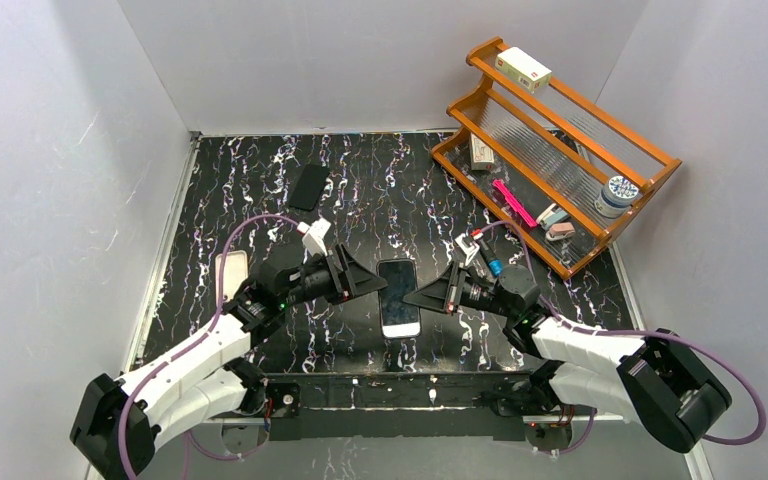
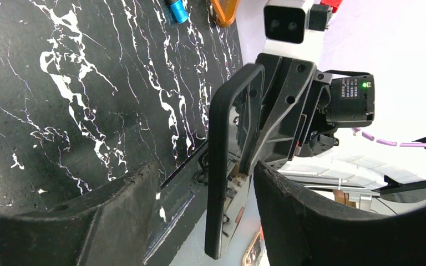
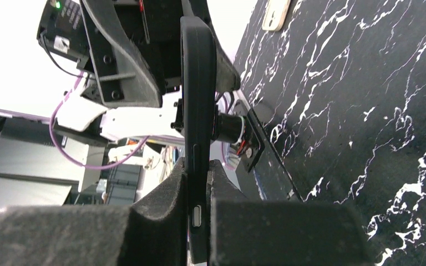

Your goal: Put the phone into the phone case

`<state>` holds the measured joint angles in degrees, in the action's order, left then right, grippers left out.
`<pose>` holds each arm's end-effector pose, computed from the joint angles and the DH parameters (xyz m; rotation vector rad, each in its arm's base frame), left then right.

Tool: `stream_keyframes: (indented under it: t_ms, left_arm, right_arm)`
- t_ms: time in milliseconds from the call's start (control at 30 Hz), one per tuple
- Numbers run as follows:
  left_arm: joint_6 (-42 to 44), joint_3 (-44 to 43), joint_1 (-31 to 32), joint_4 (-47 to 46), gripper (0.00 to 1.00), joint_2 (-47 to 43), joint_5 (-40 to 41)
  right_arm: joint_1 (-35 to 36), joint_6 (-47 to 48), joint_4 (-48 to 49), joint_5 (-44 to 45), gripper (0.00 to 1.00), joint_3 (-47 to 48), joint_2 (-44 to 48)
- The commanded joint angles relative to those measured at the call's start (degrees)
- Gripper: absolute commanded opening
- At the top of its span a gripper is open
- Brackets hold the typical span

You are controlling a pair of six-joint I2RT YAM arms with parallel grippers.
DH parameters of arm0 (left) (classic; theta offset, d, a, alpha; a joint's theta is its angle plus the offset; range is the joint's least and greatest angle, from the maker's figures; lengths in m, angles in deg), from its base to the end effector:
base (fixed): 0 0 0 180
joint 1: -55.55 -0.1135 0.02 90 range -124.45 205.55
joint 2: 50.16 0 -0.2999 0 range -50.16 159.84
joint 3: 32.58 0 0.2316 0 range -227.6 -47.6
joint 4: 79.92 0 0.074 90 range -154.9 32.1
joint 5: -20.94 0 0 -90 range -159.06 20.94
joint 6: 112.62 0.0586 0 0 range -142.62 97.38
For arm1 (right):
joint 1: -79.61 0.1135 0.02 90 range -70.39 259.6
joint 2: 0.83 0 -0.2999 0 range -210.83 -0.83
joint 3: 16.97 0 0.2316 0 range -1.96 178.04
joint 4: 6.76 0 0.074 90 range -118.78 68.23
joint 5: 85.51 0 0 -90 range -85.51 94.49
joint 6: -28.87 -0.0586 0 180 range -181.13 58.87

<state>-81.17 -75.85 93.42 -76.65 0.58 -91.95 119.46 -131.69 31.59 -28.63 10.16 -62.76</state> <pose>0.1325 -0.1319 0.2917 -0.0291 2.0288 -1.5056 0.1268 0.1475 0.2536 -0.0724 1.8847 1.8763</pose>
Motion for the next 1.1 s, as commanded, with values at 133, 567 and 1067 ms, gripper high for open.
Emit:
stream_keyframes:
  t_ms: [133, 567, 1067]
  left_arm:
    - [-1.2, 3.0, -0.1, -4.0, 0.6, 0.5, -2.5]
    - [6.9, -2.3, -0.1, 7.1, 0.08, 6.5, 2.3]
    - [26.6, -14.4, -0.1, 34.6, 0.98, 1.8, 19.1]
  right_arm:
    - [-0.2, -1.3, 6.9, 6.8, 0.01, 5.3, -4.0]
    - [-0.3, 2.6, 1.7, 7.8, 0.01, 10.1, -13.4]
    - [-5.2, 19.3, -29.9, 12.6, 0.01, 29.8, -21.6]
